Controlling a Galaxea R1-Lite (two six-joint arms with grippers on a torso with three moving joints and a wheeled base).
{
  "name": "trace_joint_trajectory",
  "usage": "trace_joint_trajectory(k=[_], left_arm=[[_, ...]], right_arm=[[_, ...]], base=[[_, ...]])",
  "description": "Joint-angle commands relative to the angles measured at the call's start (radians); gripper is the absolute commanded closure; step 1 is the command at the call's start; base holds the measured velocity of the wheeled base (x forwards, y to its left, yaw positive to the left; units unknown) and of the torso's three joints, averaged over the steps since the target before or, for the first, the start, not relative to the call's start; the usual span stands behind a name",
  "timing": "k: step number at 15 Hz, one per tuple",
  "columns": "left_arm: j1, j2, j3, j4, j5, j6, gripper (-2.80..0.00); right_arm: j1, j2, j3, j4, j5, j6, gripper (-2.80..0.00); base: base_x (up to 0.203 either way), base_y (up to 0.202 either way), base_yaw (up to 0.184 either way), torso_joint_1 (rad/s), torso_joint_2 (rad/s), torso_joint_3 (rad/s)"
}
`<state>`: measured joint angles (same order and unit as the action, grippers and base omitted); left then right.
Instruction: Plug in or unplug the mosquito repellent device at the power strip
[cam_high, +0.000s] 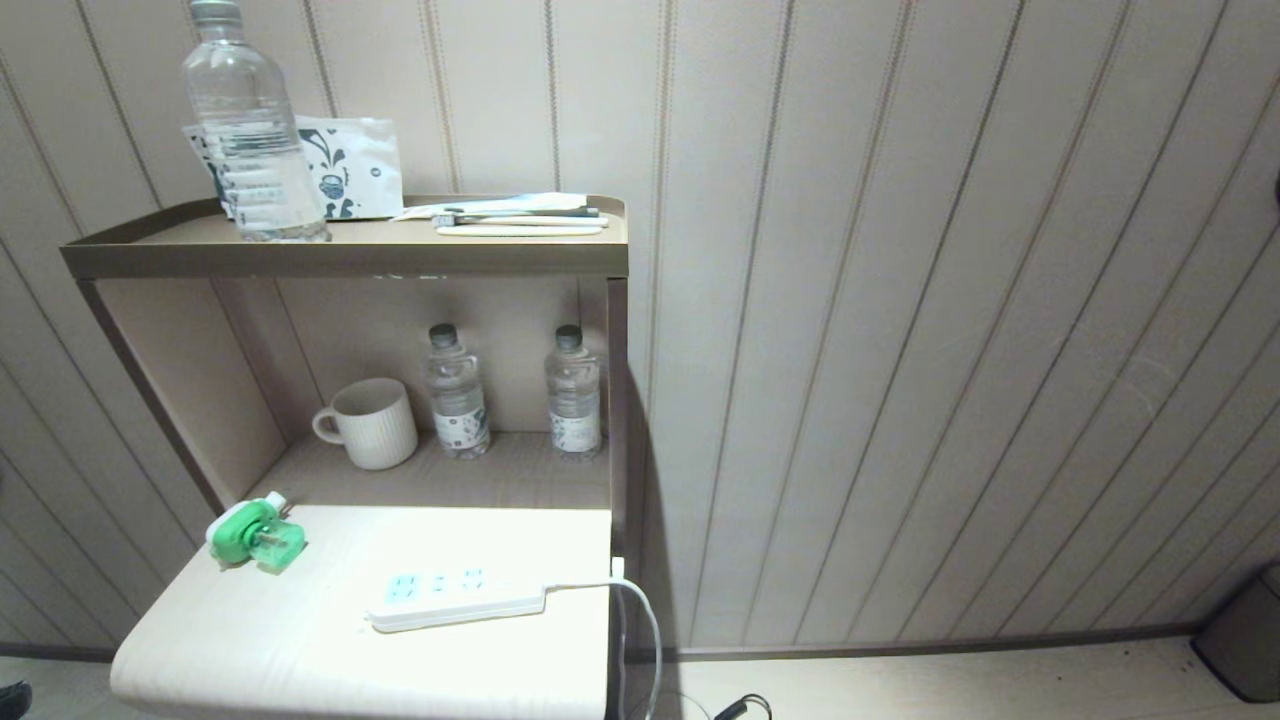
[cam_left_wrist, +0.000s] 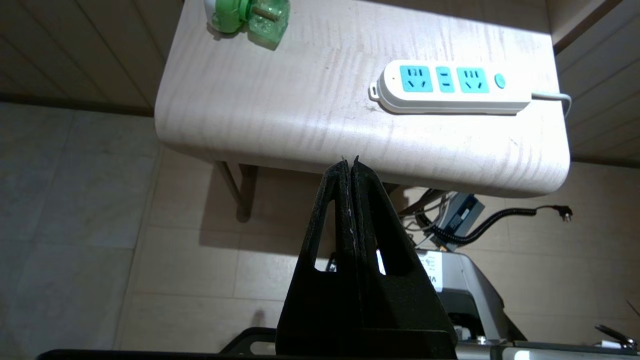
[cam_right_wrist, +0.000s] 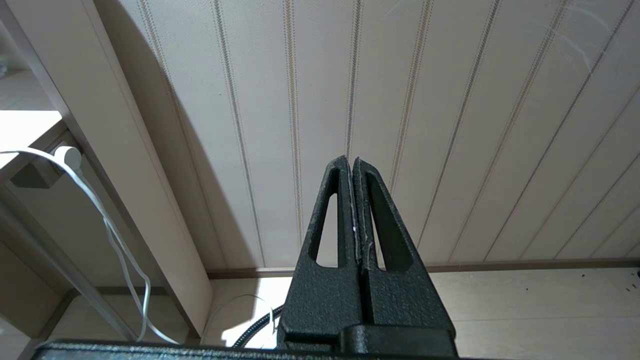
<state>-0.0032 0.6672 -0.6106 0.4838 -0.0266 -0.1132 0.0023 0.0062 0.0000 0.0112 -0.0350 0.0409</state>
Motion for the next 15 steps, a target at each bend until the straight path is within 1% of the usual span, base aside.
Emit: trace_joint_trajectory(k=[1, 4, 11, 13, 15], left_arm=[[0.000, 0.065, -0.015, 0.002, -0.002, 0.001, 0.00], [0.000, 0.121, -0.031, 0.004, -0.032, 0.000, 0.00], [0.000, 0.194, -0.051, 0.006, -0.063, -0.003, 0.00], [0.000, 0.248, -0.067, 0.016, -0.096, -0.026, 0.00], [0.000, 0.314, -0.093, 0.042, -0.113, -0.055, 0.00]], right_arm=[[0.001, 0.001, 0.000, 0.001, 0.000, 0.001, 0.00], [0.001, 0.001, 0.000, 0.001, 0.000, 0.001, 0.00], [0.001, 0.001, 0.000, 0.001, 0.000, 0.000, 0.00], [0.001, 0.001, 0.000, 0.000, 0.000, -0.001, 0.00], [0.001, 0.001, 0.000, 0.000, 0.000, 0.001, 0.00]], base=[[0.000, 0.000, 0.000, 0.000, 0.00, 0.000], [0.000, 0.000, 0.000, 0.000, 0.00, 0.000], [0.000, 0.000, 0.000, 0.000, 0.00, 0.000], [0.000, 0.000, 0.000, 0.000, 0.00, 0.000], [0.000, 0.000, 0.000, 0.000, 0.00, 0.000]])
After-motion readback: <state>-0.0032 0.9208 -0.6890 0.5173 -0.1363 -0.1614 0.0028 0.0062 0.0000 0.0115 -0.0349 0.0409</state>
